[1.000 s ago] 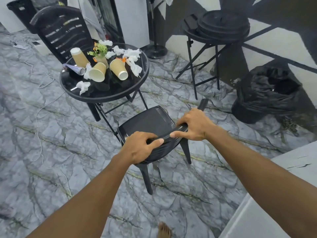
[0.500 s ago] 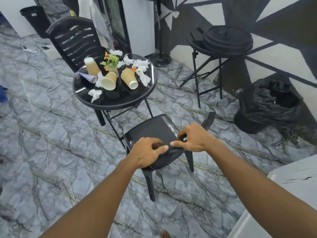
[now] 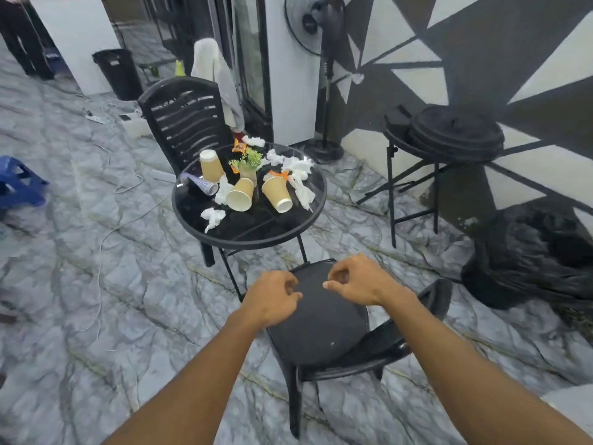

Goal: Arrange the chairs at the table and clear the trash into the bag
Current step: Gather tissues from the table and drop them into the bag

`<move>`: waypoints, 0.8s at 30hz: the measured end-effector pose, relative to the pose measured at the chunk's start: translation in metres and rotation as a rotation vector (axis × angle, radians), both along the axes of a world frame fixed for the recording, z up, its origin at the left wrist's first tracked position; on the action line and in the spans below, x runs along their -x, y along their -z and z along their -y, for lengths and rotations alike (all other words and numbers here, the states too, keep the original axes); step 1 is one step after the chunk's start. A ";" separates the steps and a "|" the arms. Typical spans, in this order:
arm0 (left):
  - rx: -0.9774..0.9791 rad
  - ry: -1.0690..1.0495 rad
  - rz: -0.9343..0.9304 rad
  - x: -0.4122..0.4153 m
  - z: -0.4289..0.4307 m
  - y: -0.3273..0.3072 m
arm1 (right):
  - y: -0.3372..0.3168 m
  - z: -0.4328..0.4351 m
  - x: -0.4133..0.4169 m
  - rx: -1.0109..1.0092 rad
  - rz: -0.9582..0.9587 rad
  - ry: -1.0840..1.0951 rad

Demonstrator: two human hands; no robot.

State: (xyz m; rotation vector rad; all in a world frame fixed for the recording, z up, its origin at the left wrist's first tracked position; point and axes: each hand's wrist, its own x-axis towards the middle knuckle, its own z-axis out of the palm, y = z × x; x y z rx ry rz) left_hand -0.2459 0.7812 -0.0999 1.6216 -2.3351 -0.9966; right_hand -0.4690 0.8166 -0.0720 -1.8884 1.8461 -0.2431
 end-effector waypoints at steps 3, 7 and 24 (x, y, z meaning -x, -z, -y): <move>0.039 -0.036 0.022 0.027 0.026 -0.003 | 0.000 0.030 0.024 0.017 0.017 -0.013; 0.046 -0.136 0.004 0.074 0.058 -0.002 | 0.010 0.084 0.078 -0.011 0.030 -0.056; -0.022 -0.396 0.116 0.205 0.164 -0.017 | 0.005 0.248 0.174 -0.134 -0.135 -0.361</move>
